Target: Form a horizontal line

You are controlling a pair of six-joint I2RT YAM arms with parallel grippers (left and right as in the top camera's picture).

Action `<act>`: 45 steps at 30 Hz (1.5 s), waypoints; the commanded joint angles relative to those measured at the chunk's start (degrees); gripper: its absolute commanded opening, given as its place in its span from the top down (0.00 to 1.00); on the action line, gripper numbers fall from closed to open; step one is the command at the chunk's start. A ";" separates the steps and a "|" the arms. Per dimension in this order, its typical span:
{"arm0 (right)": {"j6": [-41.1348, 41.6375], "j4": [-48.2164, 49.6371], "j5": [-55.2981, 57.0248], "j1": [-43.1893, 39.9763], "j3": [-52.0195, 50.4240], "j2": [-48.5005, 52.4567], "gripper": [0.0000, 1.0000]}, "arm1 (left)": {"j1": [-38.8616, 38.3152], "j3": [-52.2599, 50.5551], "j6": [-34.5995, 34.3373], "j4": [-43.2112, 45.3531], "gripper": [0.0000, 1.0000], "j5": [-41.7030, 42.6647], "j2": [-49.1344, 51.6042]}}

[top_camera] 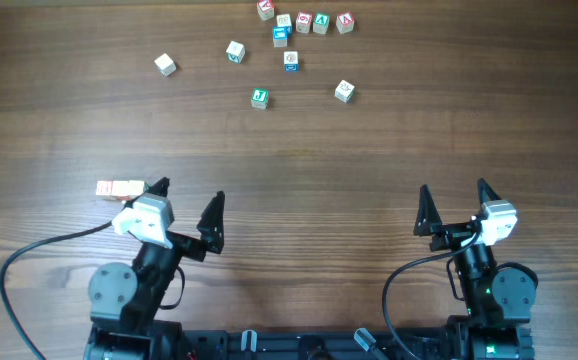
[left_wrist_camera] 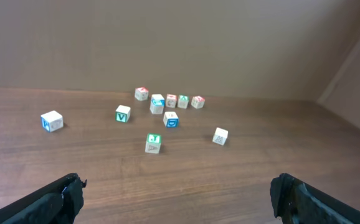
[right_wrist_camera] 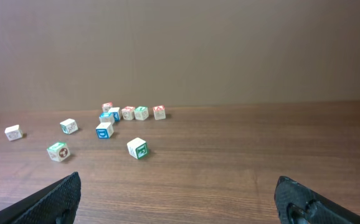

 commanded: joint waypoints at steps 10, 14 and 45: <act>1.01 0.17 1.20 -0.39 -0.04 -0.72 0.00 | -1.46 -11.30 -0.07 6.58 0.00 -6.91 -7.89; 0.98 0.15 1.20 -0.39 -0.04 -0.72 0.00 | -1.46 -12.26 0.35 6.43 0.00 -8.24 -9.01; 1.01 0.17 1.20 -0.39 -0.04 -0.72 0.00 | -1.55 -16.15 2.91 6.80 0.00 -11.06 -11.15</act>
